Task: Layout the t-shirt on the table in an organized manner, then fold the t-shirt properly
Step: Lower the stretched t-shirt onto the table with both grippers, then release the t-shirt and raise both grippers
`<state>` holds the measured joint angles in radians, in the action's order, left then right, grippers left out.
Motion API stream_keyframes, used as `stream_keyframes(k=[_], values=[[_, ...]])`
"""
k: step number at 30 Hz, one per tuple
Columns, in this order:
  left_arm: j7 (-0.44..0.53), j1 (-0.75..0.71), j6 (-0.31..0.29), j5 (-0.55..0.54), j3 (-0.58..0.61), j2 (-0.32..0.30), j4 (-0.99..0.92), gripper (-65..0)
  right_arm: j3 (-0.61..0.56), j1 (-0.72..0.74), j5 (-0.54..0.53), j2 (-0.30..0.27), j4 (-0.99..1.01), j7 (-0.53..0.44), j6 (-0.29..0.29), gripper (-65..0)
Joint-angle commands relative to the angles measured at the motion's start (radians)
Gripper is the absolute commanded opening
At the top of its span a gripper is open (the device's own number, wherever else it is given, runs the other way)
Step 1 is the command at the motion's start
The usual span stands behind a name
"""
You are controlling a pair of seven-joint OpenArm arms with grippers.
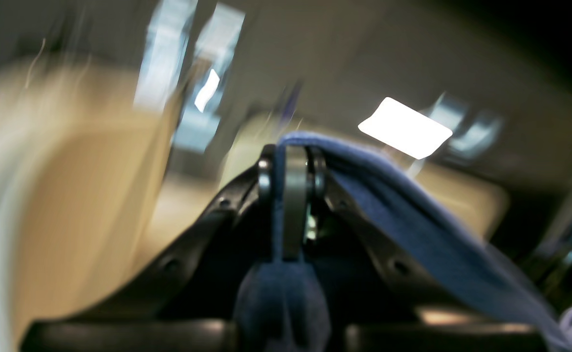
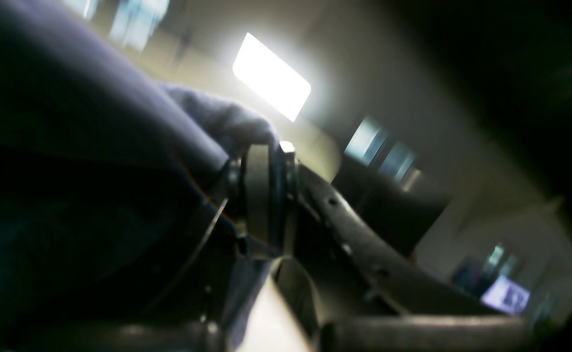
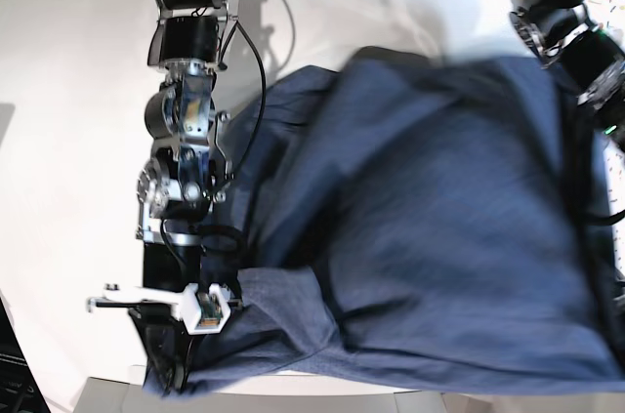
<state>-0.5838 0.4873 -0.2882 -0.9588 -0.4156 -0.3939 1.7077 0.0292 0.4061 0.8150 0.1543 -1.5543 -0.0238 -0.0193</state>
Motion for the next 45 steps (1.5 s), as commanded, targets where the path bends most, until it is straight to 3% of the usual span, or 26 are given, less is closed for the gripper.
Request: stream_keyframes(k=[1, 5, 11, 14, 16, 17, 20, 23, 29, 33, 37, 41, 45], values=[[0.041, 0.027, -0.023, 0.004, 0.039, 0.002, -0.044, -65.0, 0.022, 0.052, 0.01, 0.003, 0.065, 0.011, -0.014, -65.0], [0.12, 0.08, -0.023, 0.149, 0.188, 0.066, -0.317, -65.0, 0.079, 0.126, -0.024, -0.068, 0.446, 0.008, -0.014, -65.0], [0.288, 0.143, -0.021, 0.26, 0.35, 0.08, -0.648, -63.8, 0.142, 0.227, -0.087, -0.117, 0.794, -0.081, -0.028, -63.3], [0.341, 0.201, -0.021, 0.311, 0.458, 0.08, -0.806, -51.1, 0.16, 0.285, -0.112, -0.141, 0.905, -0.081, -0.074, -48.2], [0.365, 0.219, -0.019, 0.315, 0.515, 0.08, -0.886, -36.5, 0.154, 0.3, -0.112, -0.16, 0.944, -0.081, -0.072, -30.3], [0.365, 0.219, -0.019, 0.312, 0.527, 0.08, -0.909, -32.3, 0.154, 0.302, -0.112, -0.164, 0.949, -0.081, -0.06, -22.7], [0.358, 0.221, -0.018, 0.314, 0.535, 0.08, -0.943, -32.2, 0.154, 0.294, -0.11, -0.166, 0.947, -0.09, -0.02, 0.0], [0.353, 0.221, -0.018, 0.317, 0.536, 0.08, -0.943, -32.8, 0.162, 0.273, -0.11, -0.169, 0.944, -0.161, -0.021, 0.0], [0.221, 0.219, -0.018, 0.314, 0.525, 0.054, -0.944, -32.8, 0.165, 0.207, -0.13, -0.169, 0.897, -0.193, -0.021, 0.0], [0.206, 0.221, -0.018, 0.312, 0.525, 0.042, -0.944, -32.8, 0.165, 0.178, -0.296, -0.166, 0.84, -0.184, -0.021, 0.0], [0.126, 0.219, -0.018, 0.312, 0.516, 0.01, -0.944, -33.0, 0.165, 0.13, -0.523, -0.189, 0.796, -0.183, -0.021, 0.0], [0.026, 0.198, -0.018, 0.311, 0.314, 0.01, -0.938, -33.0, 0.163, 0.06, -0.661, -0.21, 0.72, -0.183, -0.021, 0.0], [-0.104, 0.153, -0.019, 0.311, 0.119, 0.014, -0.849, -33.0, 0.154, -0.046, -0.698, -0.209, 0.585, -0.183, -0.02, 0.0]])
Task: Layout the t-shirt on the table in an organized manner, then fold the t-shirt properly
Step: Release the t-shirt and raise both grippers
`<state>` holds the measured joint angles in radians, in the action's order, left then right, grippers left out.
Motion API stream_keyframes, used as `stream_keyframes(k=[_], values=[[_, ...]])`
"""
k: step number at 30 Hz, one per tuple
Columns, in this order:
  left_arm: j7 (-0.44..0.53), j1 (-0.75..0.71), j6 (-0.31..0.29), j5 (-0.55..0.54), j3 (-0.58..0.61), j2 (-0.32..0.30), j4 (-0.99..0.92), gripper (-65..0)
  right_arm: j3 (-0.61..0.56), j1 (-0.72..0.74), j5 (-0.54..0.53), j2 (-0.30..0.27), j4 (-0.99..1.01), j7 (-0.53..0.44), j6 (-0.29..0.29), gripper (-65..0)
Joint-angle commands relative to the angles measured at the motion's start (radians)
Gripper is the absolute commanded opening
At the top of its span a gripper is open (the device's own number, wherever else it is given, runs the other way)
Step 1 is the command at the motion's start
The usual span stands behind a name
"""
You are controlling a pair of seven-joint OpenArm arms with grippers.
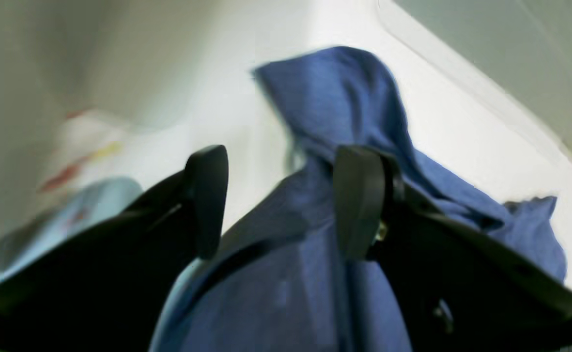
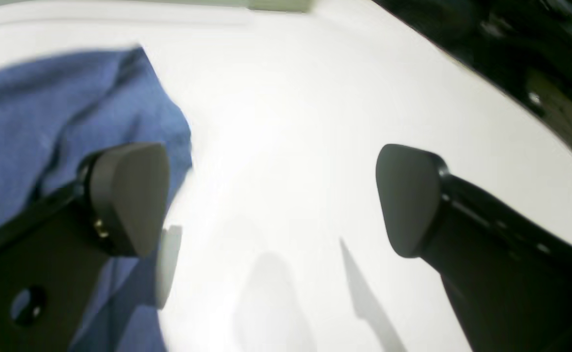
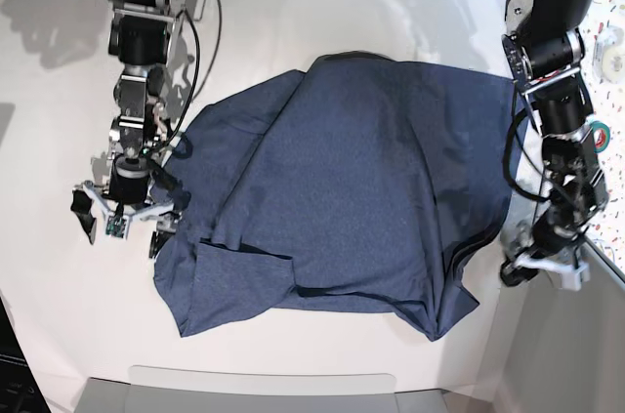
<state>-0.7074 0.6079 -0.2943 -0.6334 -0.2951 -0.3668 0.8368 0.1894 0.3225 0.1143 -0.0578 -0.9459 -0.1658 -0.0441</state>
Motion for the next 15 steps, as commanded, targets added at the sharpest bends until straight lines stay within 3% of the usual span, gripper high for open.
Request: stream_keyframes(k=[1, 4, 8, 13, 15], values=[[-0.022, 0.008, -0.013, -0.015, -0.026, -0.01, 0.065, -33.2, -0.008, 0.004, 0.003, 0.005, -0.063, -0.041, 0.008, 0.0], [-0.105, -0.079, -0.018, -0.015, -0.066, 0.018, 0.229, -37.1, -0.061, -0.084, 0.003, 0.0, -0.175, -0.041, 0.011, 0.0], [-0.12, -0.233, -0.018, -0.015, -0.065, 0.056, 0.461, -44.2, -0.14, -0.17, 0.002, -0.004, -0.29, -0.053, 0.011, 0.0], [-0.12, -0.371, -0.018, -0.015, -0.065, 0.085, 0.622, -45.3, -0.195, -0.217, 0.002, -0.006, -0.374, -0.054, 0.013, 0.0], [-0.12, -0.406, -0.018, -0.015, -0.065, 0.091, 0.652, -45.3, -0.222, -0.221, 0.002, -0.032, -0.382, -0.044, 0.052, 0.0]])
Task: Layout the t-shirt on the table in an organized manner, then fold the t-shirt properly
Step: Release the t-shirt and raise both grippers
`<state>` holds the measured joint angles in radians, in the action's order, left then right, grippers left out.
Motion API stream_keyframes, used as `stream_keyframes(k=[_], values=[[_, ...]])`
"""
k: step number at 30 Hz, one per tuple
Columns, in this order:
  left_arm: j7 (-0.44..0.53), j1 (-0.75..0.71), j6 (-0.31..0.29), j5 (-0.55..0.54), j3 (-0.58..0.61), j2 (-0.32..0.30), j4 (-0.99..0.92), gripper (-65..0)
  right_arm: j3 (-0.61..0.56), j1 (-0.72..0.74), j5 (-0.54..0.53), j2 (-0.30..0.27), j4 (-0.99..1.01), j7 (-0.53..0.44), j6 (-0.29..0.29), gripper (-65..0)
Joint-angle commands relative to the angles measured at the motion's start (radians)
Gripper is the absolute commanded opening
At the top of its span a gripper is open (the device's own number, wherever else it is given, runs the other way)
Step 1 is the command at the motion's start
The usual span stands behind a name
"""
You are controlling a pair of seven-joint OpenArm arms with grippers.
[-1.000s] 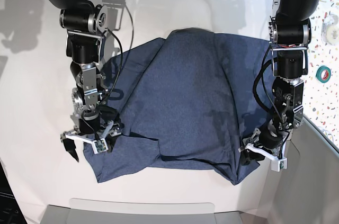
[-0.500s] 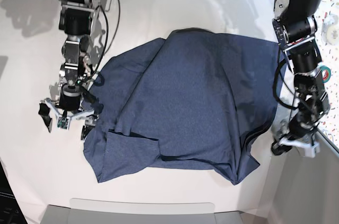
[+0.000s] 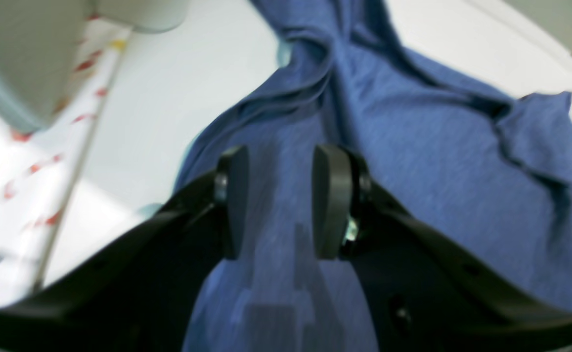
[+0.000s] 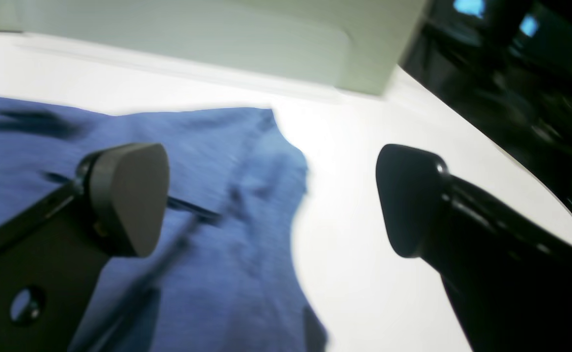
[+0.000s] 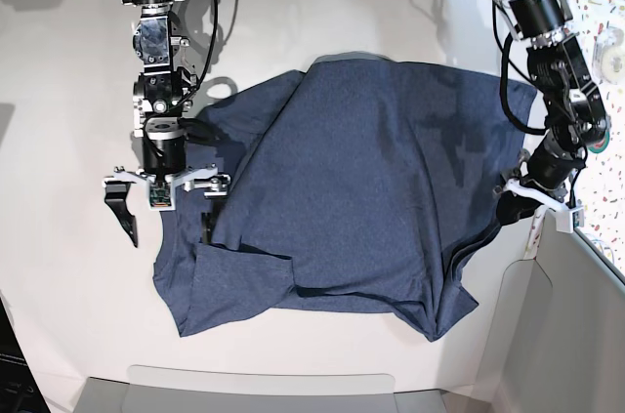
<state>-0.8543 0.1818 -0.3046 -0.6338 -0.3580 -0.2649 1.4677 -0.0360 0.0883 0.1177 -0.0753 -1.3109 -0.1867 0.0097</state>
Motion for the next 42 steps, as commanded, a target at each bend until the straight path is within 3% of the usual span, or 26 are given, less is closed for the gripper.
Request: stream_keyframes(k=[1, 5, 8, 11, 16, 20, 25, 28, 35, 42], values=[[0.027, 0.008, -0.008, -0.014, -0.002, -0.01, 0.037, -45.4, -0.012, 0.015, -0.002, -0.024, -0.017, -0.023, 0.032, 0.0], [0.027, -0.058, -0.008, -0.014, -0.008, -0.012, 0.126, -45.4, -0.037, 0.014, -0.002, -0.028, -0.016, 0.01, 0.175, 0.0], [0.027, -0.112, -0.008, -0.014, -0.009, -0.015, 0.195, -45.4, -0.037, 0.018, -0.002, -0.022, -0.022, 0.083, 0.23, 0.0], [0.028, -0.169, -0.008, -0.013, -0.009, -0.017, 0.258, -45.4, -0.069, 0.032, -0.002, -0.021, -0.025, 0.092, 0.276, 0.0], [0.028, -0.221, -0.008, -0.013, -0.009, -0.014, 0.294, -45.4, -0.104, 0.074, -0.005, -0.024, -0.029, 0.174, 0.307, 0.0], [0.028, -0.226, -0.008, -0.013, -0.011, -0.014, 0.294, -45.4, -0.104, 0.084, -0.005, -0.022, -0.037, 0.178, 0.31, 0.0], [0.028, -0.244, -0.008, -0.013, -0.011, -0.015, 0.294, -45.4, -0.092, 0.086, -0.005, -0.019, -0.049, 0.178, 0.382, -0.6], [0.028, -0.245, -0.008, -0.013, -0.011, -0.015, 0.294, -45.4, -0.092, 0.086, -0.006, -0.011, -0.049, 0.175, 0.382, -13.4], [0.028, -0.247, -0.008, -0.01, -0.011, -0.017, 0.331, -45.4, -0.094, -0.02, -0.006, -0.007, -0.146, 0.178, 0.382, -32.5], [0.028, -0.249, -0.008, -0.008, -0.011, -0.017, 0.334, -45.4, -0.057, -0.206, -0.005, -0.01, -0.339, 0.18, 0.381, -62.9]])
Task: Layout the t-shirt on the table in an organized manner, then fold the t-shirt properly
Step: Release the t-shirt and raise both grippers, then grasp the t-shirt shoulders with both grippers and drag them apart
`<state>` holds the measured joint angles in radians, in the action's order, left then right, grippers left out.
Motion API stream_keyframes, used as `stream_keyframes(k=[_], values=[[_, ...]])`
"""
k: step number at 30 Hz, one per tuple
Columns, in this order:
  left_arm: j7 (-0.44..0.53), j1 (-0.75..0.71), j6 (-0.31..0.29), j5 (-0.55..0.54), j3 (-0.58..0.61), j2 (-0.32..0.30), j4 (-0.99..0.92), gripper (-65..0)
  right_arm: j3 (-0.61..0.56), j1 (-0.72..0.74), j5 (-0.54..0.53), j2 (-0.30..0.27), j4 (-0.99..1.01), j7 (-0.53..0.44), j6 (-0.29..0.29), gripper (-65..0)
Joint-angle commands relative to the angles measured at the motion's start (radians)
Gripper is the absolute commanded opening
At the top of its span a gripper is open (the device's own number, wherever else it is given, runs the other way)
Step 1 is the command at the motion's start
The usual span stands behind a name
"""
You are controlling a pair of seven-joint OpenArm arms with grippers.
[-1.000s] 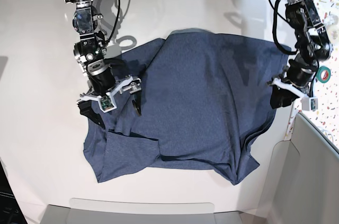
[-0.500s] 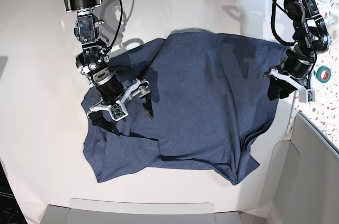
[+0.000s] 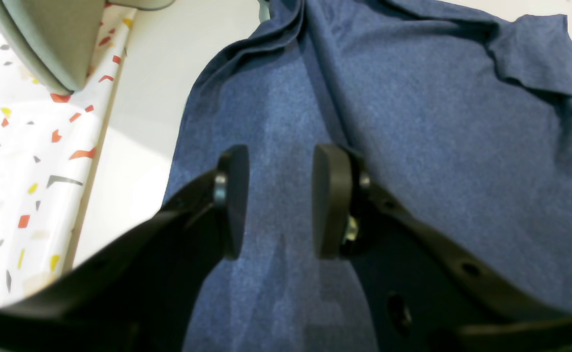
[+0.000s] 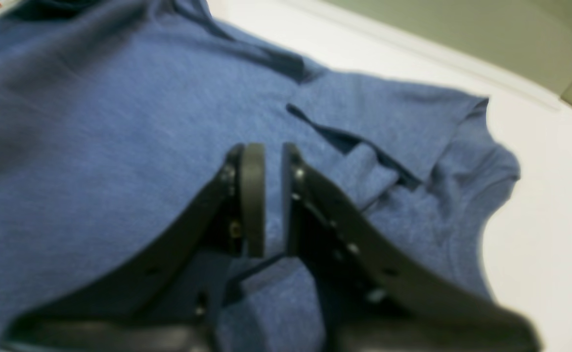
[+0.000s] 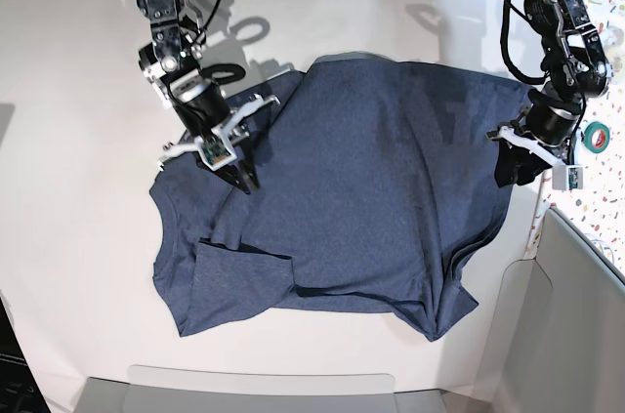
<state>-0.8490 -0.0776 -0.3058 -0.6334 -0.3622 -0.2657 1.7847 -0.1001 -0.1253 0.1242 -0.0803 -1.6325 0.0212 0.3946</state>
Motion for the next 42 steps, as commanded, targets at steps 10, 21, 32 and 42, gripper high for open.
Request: stream_keyframes(k=[10, 21, 32, 42], values=[[0.023, -0.011, -0.006, -0.009, -0.001, -0.017, 0.017, -46.3, 0.187, -0.161, -0.014, -0.008, -0.143, 0.013, -0.108, -64.4], [0.01, -0.017, -0.006, -0.006, 0.108, -0.017, 0.011, -64.4, 0.144, -0.132, -0.266, -0.011, -0.067, 0.107, -0.113, -64.8], [0.021, -0.074, -0.003, 0.191, 0.187, -0.039, -0.176, -64.6, 0.104, -0.179, -0.281, -0.097, -0.036, 0.167, -0.115, -64.8], [0.021, -0.095, -0.003, 0.232, 0.176, -0.042, -0.188, -64.6, 0.193, -0.207, -0.283, -0.28, 0.028, 0.228, -0.116, -64.8]])
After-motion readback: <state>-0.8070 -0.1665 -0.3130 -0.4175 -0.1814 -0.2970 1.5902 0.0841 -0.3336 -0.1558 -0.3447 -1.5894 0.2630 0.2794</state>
